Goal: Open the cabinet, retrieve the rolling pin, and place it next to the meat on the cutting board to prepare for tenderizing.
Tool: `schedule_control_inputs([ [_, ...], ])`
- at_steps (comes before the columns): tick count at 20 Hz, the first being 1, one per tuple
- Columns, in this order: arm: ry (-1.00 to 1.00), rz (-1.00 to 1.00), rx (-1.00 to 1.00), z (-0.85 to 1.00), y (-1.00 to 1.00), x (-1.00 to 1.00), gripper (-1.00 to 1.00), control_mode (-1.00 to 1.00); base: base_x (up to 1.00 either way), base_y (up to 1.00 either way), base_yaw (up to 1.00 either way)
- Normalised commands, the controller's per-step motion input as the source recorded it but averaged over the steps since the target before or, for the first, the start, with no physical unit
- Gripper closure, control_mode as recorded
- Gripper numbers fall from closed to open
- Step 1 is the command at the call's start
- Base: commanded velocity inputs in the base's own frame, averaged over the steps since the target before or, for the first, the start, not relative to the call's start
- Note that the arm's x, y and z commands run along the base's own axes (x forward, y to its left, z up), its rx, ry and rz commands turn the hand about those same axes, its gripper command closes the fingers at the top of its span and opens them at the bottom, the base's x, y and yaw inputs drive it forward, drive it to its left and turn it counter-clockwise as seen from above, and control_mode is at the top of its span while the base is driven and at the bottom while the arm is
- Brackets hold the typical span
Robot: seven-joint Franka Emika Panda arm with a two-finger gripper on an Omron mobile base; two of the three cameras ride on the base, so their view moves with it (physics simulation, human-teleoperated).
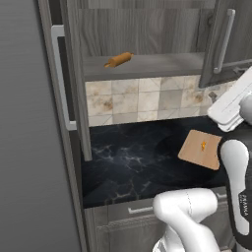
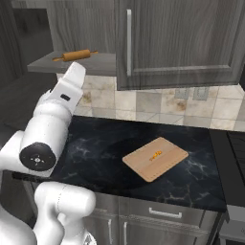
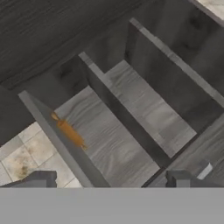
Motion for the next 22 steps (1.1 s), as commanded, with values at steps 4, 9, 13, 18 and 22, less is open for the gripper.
schedule_control_inputs([
  [4, 0.04, -0.29, -0.18, 0.0, 0.19, 0.34, -1.0, -1.0, 0.0, 0.0, 0.0],
  [9, 0.03, -0.28, -0.16, 0.0, 0.17, 0.42, -1.0, -1.0, 0.0, 0.0, 0.0],
  [13, 0.03, -0.25, -0.12, 0.0, 0.07, 0.5, -1.0, -1.0, 0.0, 0.0, 0.0],
  [18, 0.03, -0.24, -0.09, 0.0, 0.0, 0.53, -1.0, -1.0, 0.0, 0.0, 0.0],
  [22, 0.03, -0.21, -0.07, 0.0, 0.0, 0.51, -1.0, -1.0, 0.0, 0.0, 0.0],
])
